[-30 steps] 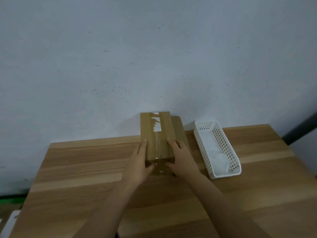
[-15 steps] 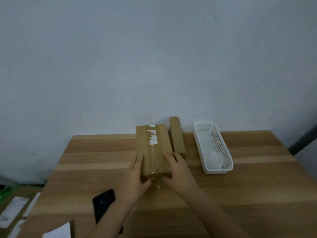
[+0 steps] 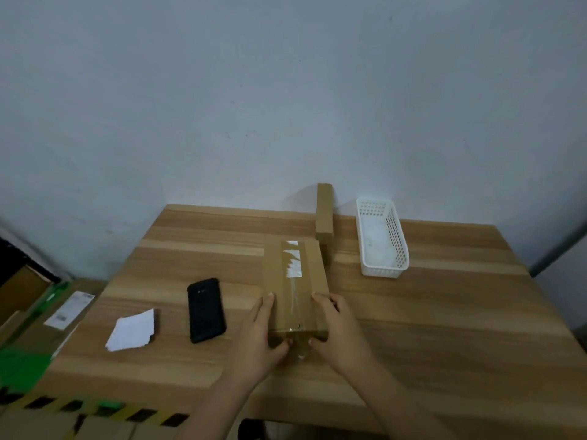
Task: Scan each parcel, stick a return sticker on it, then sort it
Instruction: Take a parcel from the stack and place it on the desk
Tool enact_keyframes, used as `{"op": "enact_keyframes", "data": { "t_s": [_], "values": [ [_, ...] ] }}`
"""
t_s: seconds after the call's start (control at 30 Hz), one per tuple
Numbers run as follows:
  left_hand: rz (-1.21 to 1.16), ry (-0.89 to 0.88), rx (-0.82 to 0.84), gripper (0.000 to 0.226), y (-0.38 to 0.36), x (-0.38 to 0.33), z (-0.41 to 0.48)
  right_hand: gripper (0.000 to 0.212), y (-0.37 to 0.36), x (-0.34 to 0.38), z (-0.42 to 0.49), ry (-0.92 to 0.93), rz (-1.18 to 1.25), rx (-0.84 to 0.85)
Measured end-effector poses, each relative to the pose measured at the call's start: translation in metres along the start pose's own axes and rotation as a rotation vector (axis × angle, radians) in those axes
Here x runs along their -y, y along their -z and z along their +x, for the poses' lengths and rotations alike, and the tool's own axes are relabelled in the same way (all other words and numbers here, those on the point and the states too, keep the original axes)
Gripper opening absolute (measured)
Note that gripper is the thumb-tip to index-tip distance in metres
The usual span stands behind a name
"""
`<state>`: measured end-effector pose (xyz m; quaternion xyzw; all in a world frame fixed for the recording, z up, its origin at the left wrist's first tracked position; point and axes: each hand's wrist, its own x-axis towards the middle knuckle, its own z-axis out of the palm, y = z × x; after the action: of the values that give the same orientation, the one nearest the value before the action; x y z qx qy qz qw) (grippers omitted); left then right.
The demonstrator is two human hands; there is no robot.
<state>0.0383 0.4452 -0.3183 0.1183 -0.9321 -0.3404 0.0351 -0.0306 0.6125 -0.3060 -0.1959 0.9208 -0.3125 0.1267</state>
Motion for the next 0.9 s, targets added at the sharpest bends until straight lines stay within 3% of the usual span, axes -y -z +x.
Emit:
{"op": "enact_keyframes", "data": {
  "t_s": [0.33, 0.53, 0.73, 0.9],
  "values": [
    [-0.095, -0.007, 0.09, 0.095, -0.005, 0.016, -0.005, 0.089, 0.004, -0.008, -0.021, -0.023, 0.051, -0.032],
    [0.049, 0.014, 0.074, 0.099, 0.03, 0.056, 0.0, 0.108, -0.013, -0.005, -0.011, -0.076, 0.153, 0.008],
    [0.149, -0.187, 0.129, 0.1, 0.048, 0.076, 0.008, 0.121, -0.045, 0.005, 0.01, -0.183, 0.201, 0.139],
    [0.092, -0.132, 0.182, 0.109, 0.055, 0.085, 0.014, 0.129, -0.061, 0.005, 0.023, -0.228, 0.296, 0.134]
  ]
}}
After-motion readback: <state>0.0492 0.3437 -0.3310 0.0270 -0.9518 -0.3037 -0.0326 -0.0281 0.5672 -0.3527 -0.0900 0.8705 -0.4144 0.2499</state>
